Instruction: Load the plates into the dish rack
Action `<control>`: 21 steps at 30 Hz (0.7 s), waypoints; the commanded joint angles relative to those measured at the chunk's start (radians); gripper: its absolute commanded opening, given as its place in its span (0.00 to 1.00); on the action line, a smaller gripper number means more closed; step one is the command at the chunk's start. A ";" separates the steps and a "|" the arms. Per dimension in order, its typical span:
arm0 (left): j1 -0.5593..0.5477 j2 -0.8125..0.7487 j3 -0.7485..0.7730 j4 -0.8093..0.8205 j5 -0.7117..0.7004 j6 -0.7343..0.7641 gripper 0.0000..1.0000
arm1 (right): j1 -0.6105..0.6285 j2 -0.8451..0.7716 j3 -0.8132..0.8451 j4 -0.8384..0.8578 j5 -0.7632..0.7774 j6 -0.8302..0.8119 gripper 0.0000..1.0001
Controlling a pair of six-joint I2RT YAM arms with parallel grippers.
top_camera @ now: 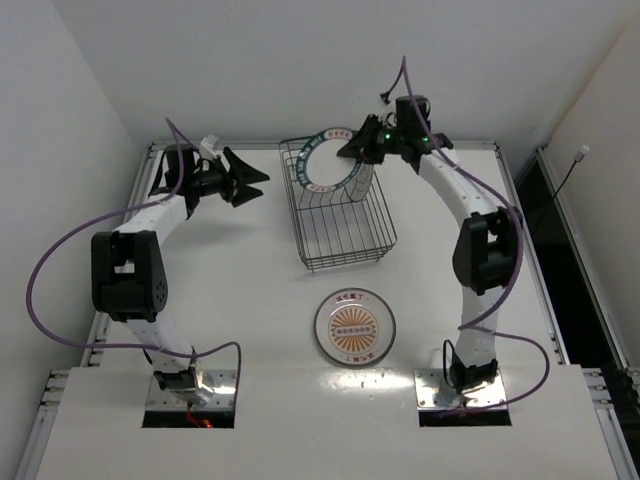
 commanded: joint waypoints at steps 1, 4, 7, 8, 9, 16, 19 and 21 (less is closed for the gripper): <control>0.047 0.004 0.040 -0.173 -0.039 0.134 0.58 | -0.033 -0.117 0.181 -0.117 0.183 -0.156 0.00; 0.056 0.014 0.030 -0.201 -0.059 0.145 0.58 | -0.023 -0.083 0.314 -0.246 0.407 -0.286 0.00; 0.066 0.014 0.021 -0.221 -0.068 0.169 0.58 | 0.003 -0.014 0.454 -0.398 0.551 -0.444 0.00; 0.066 0.014 0.021 -0.230 -0.068 0.169 0.58 | 0.019 -0.014 0.454 -0.412 0.623 -0.473 0.00; 0.078 0.024 0.021 -0.230 -0.068 0.180 0.58 | 0.028 -0.014 0.441 -0.412 0.659 -0.522 0.00; 0.124 0.033 0.001 -0.239 -0.068 0.180 0.58 | 0.068 0.021 0.422 -0.392 0.839 -0.615 0.00; 0.135 0.033 -0.008 -0.239 -0.068 0.180 0.58 | 0.068 0.058 0.422 -0.392 0.848 -0.624 0.00; 0.144 0.033 -0.008 -0.239 -0.068 0.180 0.58 | 0.077 0.086 0.422 -0.392 0.857 -0.624 0.00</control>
